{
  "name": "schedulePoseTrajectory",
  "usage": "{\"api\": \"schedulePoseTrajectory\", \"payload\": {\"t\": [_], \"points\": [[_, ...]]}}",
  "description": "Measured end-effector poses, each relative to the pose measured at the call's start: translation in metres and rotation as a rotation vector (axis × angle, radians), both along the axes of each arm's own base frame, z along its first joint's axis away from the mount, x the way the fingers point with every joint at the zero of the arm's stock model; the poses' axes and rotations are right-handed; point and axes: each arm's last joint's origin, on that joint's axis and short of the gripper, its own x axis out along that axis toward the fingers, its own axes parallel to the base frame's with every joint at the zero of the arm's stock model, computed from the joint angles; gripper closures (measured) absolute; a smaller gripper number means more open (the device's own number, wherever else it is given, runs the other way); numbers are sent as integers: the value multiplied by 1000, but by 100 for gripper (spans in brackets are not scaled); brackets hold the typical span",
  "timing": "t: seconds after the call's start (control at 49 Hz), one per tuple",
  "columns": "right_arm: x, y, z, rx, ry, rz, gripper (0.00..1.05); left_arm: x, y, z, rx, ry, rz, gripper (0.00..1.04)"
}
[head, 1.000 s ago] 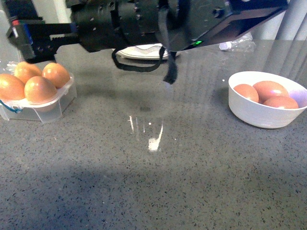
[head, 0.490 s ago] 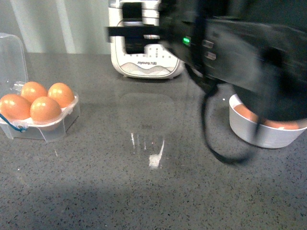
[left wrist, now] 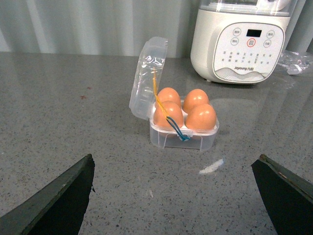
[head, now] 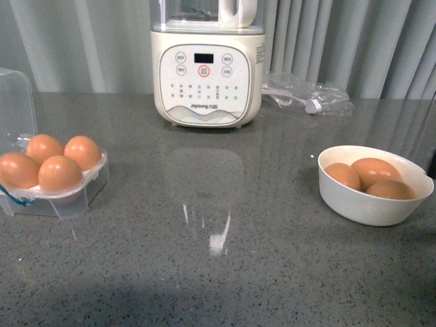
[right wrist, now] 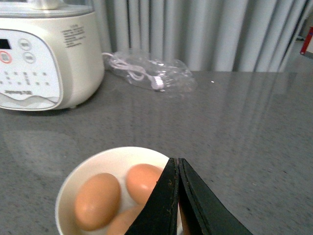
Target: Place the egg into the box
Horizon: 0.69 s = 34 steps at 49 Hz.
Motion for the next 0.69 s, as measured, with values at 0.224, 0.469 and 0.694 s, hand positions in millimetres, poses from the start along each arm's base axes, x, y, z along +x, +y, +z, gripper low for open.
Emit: {"api": "schedulePoseTrajectory", "payload": {"t": [0.224, 0.469, 0.694], "points": [[-30, -21, -7, 1, -2, 2, 101, 0, 0, 0, 0, 0, 0, 7], [-54, -35, -13, 2, 1, -10, 101, 0, 0, 0, 0, 0, 0, 7], [-70, -41, -24, 1, 10, -4, 101, 0, 0, 0, 0, 0, 0, 7]]}}
